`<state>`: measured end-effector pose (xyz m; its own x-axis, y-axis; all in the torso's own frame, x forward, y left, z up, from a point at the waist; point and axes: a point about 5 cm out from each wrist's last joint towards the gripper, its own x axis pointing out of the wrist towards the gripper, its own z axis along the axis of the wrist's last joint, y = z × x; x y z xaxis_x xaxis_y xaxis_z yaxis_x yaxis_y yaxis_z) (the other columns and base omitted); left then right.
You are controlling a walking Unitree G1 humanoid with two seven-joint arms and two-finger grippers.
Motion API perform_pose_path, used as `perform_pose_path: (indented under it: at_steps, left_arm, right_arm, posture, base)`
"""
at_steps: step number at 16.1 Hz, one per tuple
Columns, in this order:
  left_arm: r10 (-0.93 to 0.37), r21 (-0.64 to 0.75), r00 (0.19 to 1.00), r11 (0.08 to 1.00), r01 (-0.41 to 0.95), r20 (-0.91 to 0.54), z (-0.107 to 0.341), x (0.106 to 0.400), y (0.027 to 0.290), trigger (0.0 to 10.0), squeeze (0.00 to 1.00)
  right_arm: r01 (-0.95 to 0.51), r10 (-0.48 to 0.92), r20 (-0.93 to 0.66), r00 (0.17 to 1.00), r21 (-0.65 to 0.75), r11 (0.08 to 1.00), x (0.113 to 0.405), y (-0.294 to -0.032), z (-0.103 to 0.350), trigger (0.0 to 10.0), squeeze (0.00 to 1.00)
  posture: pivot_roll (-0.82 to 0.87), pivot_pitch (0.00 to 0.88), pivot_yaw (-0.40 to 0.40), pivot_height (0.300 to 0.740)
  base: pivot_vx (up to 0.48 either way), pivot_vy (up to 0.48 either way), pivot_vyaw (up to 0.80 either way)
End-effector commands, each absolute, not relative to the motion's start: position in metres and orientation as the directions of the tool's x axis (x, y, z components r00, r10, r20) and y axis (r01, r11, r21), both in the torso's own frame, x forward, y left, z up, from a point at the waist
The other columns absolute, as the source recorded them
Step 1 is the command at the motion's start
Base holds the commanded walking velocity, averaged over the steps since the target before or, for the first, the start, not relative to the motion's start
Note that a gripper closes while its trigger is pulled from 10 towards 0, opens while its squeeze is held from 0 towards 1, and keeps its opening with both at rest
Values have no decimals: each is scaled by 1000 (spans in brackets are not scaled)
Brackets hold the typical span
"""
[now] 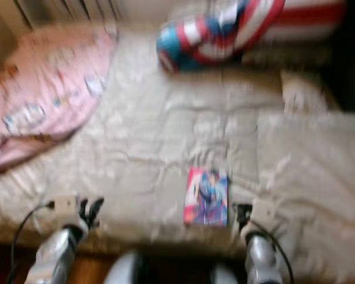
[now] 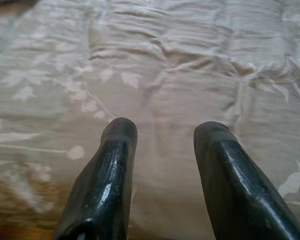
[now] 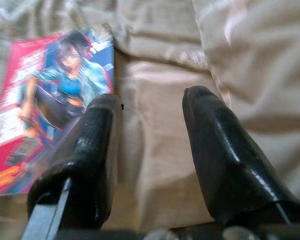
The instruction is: Clean up the room
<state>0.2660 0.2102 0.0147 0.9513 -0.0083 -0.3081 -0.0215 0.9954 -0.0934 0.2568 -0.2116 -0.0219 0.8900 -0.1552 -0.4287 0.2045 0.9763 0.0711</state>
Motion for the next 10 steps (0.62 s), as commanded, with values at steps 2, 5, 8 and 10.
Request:
perform_pose_path:
  at_steps: [2, 5, 8, 10]
  left_arm:
    - [14, -63, 913, 997, -44, -408, -8, 253, 217, 10000, 0]
    - [18, -22, 834, 999, -36, -551, -35, 235, 219, 10000, 0]
    - [24, -6, 727, 999, -39, -686, -58, 214, 216, 10000, 0]
    - [39, 1, 686, 998, -56, -727, -65, 205, 214, 10000, 0]
  right_arm:
    - [206, -136, -538, 832, 71, 976, 239, -204, -41, 10000, 0]
    - [200, -113, -630, 769, 69, 977, 225, -194, -55, 10000, 0]
    - [196, -89, -720, 688, 66, 978, 206, -187, -70, 10000, 0]
    - [235, -111, -754, 648, 58, 970, 193, -189, -77, 10000, 0]
  posture:
    - [33, 0, 32, 740]
    - [30, 0, 33, 740]
    - [29, 0, 28, 740]
    - [20, 0, 25, 740]
  base:
    - [0, 0, 0]
    - [0, 0, 0]
    - [0, 0, 0]
    - [0, 0, 0]
